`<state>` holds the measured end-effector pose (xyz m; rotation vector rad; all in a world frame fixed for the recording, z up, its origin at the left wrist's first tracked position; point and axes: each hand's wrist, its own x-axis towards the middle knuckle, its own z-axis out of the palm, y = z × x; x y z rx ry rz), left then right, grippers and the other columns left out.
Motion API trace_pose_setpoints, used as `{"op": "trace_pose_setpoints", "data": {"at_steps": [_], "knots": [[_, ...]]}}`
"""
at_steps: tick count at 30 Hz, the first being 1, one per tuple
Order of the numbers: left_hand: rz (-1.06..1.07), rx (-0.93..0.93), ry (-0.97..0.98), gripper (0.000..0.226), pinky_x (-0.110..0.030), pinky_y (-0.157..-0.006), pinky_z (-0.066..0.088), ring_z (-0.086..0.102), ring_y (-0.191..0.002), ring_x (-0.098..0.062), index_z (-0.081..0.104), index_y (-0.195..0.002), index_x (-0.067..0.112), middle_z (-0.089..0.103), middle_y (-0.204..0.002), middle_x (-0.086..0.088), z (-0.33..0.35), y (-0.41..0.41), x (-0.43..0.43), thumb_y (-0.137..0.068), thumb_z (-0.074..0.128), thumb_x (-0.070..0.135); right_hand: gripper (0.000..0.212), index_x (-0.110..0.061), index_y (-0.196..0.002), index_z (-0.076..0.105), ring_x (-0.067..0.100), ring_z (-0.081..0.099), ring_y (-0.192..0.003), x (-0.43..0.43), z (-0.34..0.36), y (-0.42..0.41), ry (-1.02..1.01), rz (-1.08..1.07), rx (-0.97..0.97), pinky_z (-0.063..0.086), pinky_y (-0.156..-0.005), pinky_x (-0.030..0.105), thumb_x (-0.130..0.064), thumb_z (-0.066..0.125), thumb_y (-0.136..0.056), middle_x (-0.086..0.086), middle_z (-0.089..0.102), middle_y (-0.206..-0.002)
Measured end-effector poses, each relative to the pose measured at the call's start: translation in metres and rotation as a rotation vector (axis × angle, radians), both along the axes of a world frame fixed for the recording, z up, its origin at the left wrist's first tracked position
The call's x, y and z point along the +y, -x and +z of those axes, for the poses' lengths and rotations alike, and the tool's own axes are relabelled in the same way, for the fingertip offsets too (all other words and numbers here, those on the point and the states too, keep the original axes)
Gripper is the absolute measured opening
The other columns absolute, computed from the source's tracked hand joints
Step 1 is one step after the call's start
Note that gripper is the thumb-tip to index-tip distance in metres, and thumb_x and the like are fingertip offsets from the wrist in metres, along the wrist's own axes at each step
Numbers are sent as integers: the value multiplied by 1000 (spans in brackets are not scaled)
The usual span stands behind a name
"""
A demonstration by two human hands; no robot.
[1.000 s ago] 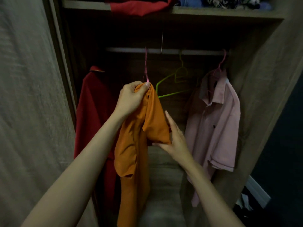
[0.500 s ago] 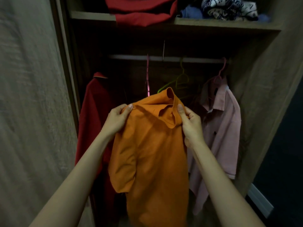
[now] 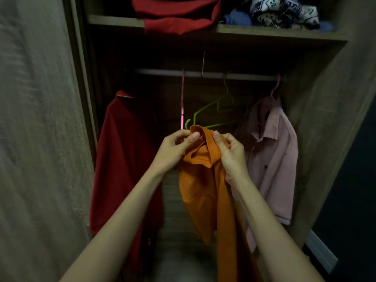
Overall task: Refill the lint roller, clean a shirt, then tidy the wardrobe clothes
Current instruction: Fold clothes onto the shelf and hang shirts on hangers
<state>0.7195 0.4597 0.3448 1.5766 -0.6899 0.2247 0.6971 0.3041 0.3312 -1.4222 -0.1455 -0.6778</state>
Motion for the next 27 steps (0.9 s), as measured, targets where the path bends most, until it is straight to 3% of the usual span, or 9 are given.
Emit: {"op": "trace_pose_setpoints", "data": {"at_steps": [3,6,9,12,17,19,21,24,27], "knots": [[8,4,25,23,-13,-61,49,65,-66,0,71,-95,12,69,-78,7,5,-1,-12,-94,58,32,22,-15,-75,60,9,60,-64,-8,0,3,7,14,-3,51,-61,22,-32,63,-89,-2,63,-68],[3,17,56,23,-20,-73,48,62,-72,-5,68,-87,17,65,-77,4,13,-6,-24,-95,55,34,28,-15,-71,58,6,54,-59,-18,-3,3,25,21,37,45,-56,19,-34,60,-91,-2,57,-65],[5,-47,-38,33,-26,-67,44,54,-66,-11,63,-84,8,56,-72,-2,23,-9,-36,-96,53,38,28,-12,-76,59,-4,50,-55,-27,-7,4,175,-131,21,39,-56,14,-33,55,-94,-8,54,-65],[30,-90,-102,41,-31,-61,41,50,-60,-17,60,-81,1,52,-67,-7,28,-14,-45,-96,54,39,23,-4,-103,59,-15,57,-66,-29,-11,9,169,-256,-21,42,-60,5,-26,51,-96,-8,61,-87],[125,-11,-5,33,-26,-51,37,46,-49,-10,61,-76,12,51,-59,-3,27,-25,-38,-95,56,39,57,-10,-122,54,17,60,-101,-10,-43,31,-41,-133,104,47,-75,11,-54,49,-86,9,61,-116],[175,3,23,34,-24,-50,37,46,-48,-10,63,-78,9,52,-61,-5,29,-26,-31,-95,56,39,68,-17,-133,47,10,60,-106,6,-57,46,-109,-37,151,47,-81,13,-60,49,-80,2,59,-122],[200,9,45,34,-20,-47,39,49,-46,-7,64,-75,12,55,-58,-2,31,-25,-21,-95,57,38,61,-21,-131,48,-4,62,-94,20,-67,56,-102,-15,131,49,-74,9,-52,54,-78,-7,62,-115],[242,6,55,35,-21,-50,43,53,-51,-9,66,-75,12,59,-63,-4,32,-22,-1,-95,57,39,26,-16,-100,66,4,67,-79,25,-72,51,-42,-98,134,49,-66,10,-37,58,-88,-3,71,-89],[301,19,35,35,-25,-52,41,50,-54,-13,62,-72,14,55,-63,-6,27,-26,25,-96,55,40,15,-24,-94,66,3,66,-78,15,-63,40,-68,-111,135,50,-71,16,-33,54,-93,-5,70,-86]]}}
